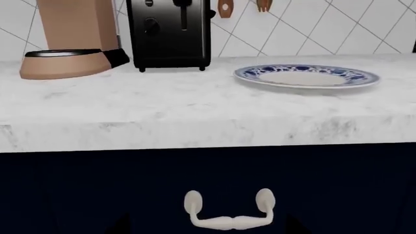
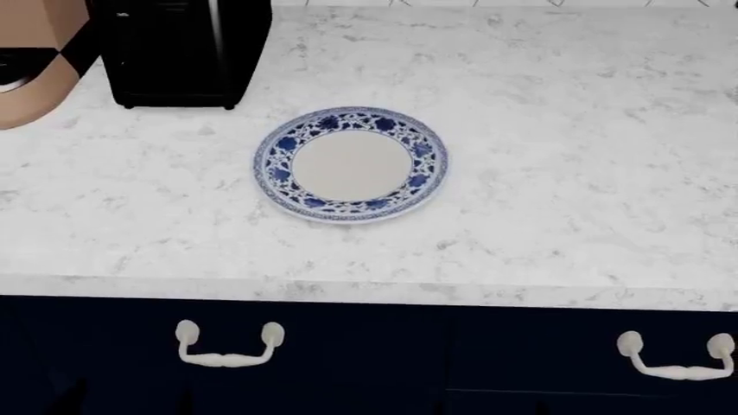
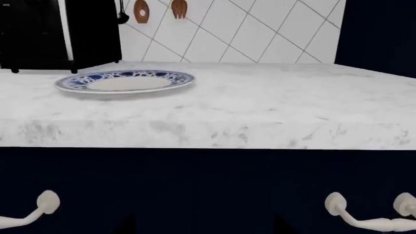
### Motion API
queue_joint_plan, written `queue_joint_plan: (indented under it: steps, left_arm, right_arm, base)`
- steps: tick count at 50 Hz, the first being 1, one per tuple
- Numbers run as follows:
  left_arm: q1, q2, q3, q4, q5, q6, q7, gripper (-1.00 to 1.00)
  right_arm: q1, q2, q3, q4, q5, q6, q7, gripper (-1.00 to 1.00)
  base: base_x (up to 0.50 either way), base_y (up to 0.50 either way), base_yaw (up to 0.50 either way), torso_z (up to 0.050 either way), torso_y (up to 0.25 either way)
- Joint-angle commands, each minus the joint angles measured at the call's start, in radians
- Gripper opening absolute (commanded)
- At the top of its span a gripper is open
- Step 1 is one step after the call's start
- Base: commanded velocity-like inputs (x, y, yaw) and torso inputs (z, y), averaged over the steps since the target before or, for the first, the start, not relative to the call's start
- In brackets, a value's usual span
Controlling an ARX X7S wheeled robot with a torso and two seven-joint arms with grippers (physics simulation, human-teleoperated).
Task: Place the toasted item on a plate.
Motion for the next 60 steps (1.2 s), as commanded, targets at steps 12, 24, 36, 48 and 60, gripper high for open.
queue_joint_plan:
  steps: [12,24,36,48,60]
  left_arm:
    - [-0.005,-0.037,0.030,0.041,-0.020,-0.032,-0.044,1.00]
    - [-0.333,-0.075,0.020,0.318,-0.040,-0.468,-0.083,1.00]
    - [-0.447,-0.091,0.044,0.262,-0.039,-0.486,-0.074,1.00]
    - [-0.570,-0.119,0.067,0.180,-0.045,-0.511,-0.038,1.00]
    - [-0.735,-0.116,0.030,0.228,-0.084,-0.658,-0.047,1.00]
  right_arm:
    - [0.022,0.038,-0.045,-0.029,0.019,0.016,0.026,1.00]
    - [0.338,0.118,-0.066,-0.334,0.045,0.420,-0.019,1.00]
    - [0.480,0.122,-0.079,-0.289,0.052,0.451,-0.030,1.00]
    - [0.599,0.146,-0.094,-0.280,0.061,0.538,-0.053,1.00]
    - [0.687,0.169,-0.093,-0.318,0.075,0.623,-0.062,1.00]
  base:
    - [0.00,0.00,0.00,0.050,0.000]
    - [0.00,0.00,0.00,0.033,0.000]
    - [0.00,0.00,0.00,0.050,0.000]
    - [0.00,0.00,0.00,0.050,0.000]
    - [0.00,0.00,0.00,0.008,0.000]
